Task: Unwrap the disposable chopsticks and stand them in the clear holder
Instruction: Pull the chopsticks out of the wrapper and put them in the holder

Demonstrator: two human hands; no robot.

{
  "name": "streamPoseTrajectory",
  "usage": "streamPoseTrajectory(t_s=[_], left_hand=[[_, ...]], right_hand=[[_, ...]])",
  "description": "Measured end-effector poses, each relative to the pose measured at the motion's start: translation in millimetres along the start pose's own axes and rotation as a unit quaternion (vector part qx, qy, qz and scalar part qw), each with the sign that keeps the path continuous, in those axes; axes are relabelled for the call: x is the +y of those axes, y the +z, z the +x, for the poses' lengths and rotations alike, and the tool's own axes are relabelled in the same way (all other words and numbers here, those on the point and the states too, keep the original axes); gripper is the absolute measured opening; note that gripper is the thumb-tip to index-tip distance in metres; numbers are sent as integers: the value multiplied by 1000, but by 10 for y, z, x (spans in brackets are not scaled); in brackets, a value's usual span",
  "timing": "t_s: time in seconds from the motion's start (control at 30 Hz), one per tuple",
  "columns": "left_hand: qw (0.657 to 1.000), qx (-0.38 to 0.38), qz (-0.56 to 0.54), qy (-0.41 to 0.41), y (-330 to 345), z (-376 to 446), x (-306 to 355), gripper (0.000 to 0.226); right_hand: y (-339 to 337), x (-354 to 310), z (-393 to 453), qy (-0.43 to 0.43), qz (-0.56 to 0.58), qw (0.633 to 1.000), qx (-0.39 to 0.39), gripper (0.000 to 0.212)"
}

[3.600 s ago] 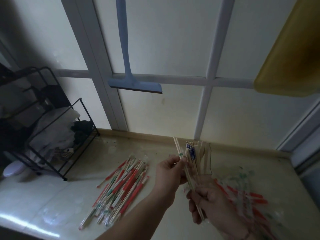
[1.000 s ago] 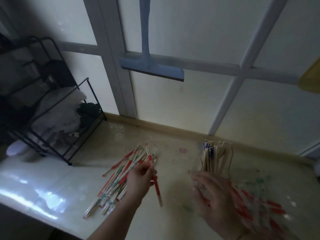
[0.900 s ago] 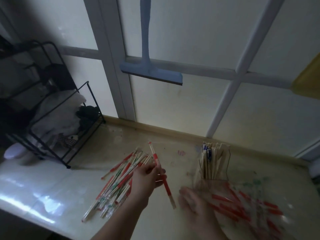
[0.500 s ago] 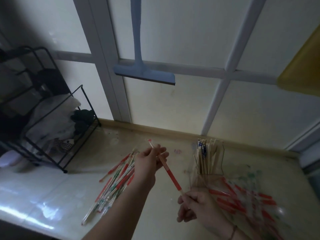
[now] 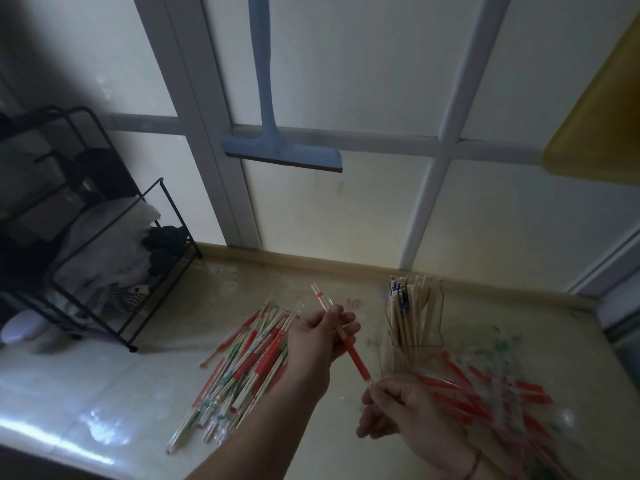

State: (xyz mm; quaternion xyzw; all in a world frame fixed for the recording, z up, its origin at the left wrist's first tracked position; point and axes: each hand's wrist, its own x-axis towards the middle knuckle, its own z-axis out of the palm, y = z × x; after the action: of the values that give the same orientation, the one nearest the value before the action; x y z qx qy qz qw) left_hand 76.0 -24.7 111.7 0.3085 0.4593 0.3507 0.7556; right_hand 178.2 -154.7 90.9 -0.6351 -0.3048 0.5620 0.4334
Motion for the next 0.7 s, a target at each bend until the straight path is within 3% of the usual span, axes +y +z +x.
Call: streamPoseTrajectory(t_s=[0.23,0.33,0.4,0.47,0.53,0.7], left_hand=[[999,-42,28,-13,114,-168,-166,19],[994,-69,86,-9,106,-163,-181,19],[975,-133,178,-6,61,-175,-194,21],[934,-229,273,-21,36,-226,-245,21],[895,-300,328,-44,56,-279,-335,19],[879,-322,348,-48,143,-261,-575,19]], right_hand=[[-12,138,-34,2,20,999,26,20],[-97,115,-52,-14,-64,998,11,18],[-239,18,-53,-54,-82,992,85,28],[-387,-109,-53,-86,-22,983,158,35],[-496,-203,-62,-102,3,979,176,31],[-739,-148,-63,-89,84,972,200,22]])
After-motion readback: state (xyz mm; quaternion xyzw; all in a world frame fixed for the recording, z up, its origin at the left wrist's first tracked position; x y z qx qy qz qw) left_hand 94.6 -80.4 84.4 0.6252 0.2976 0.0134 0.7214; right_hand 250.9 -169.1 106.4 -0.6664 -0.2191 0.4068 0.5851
